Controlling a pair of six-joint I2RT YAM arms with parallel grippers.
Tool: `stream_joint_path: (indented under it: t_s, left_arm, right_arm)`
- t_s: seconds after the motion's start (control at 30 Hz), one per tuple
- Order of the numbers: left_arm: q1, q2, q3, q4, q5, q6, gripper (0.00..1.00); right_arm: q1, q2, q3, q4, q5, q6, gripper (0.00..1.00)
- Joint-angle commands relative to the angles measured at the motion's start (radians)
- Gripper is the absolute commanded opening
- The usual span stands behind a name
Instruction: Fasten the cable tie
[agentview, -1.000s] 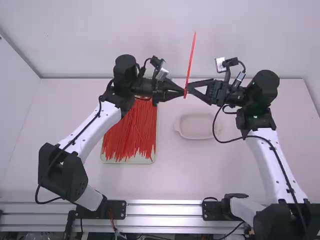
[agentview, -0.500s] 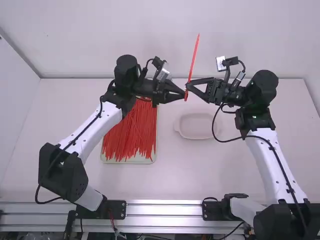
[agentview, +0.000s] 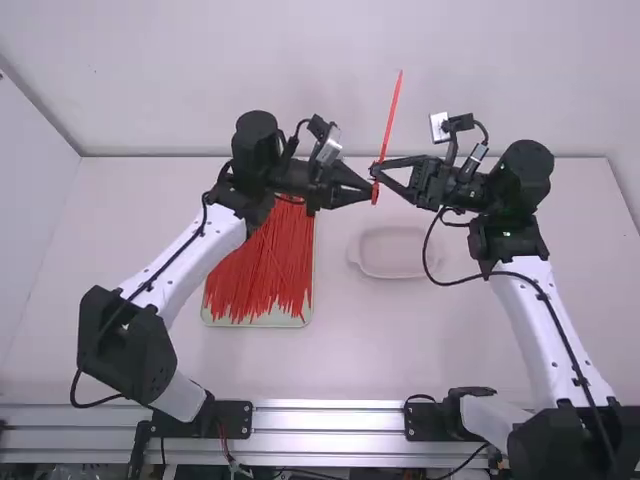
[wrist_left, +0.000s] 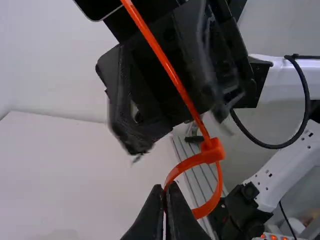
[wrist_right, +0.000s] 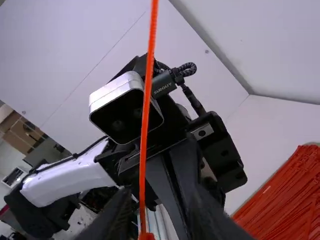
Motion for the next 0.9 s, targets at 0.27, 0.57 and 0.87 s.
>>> stream_joint_path:
  t_s: [0.27,0.57,0.87]
  left_arm:
    - [0.001,0.007,-0.006,0.006,-0.005,-0.006,0.17]
    - [0.039,0.007,-0.006,-0.085,-0.145,-0.001,0.99]
    - [0.109,0.007,-0.006,-0.312,-0.187,0.142,0.99]
  right_arm:
    - [0.013,-0.013,0.03,0.005,-0.008,0.002,0.0]
    - [-0.113,-0.013,0.03,-0.027,-0.049,-0.014,0.0]
    - [-0.238,-0.013,0.03,-0.45,-0.044,-0.402,0.0]
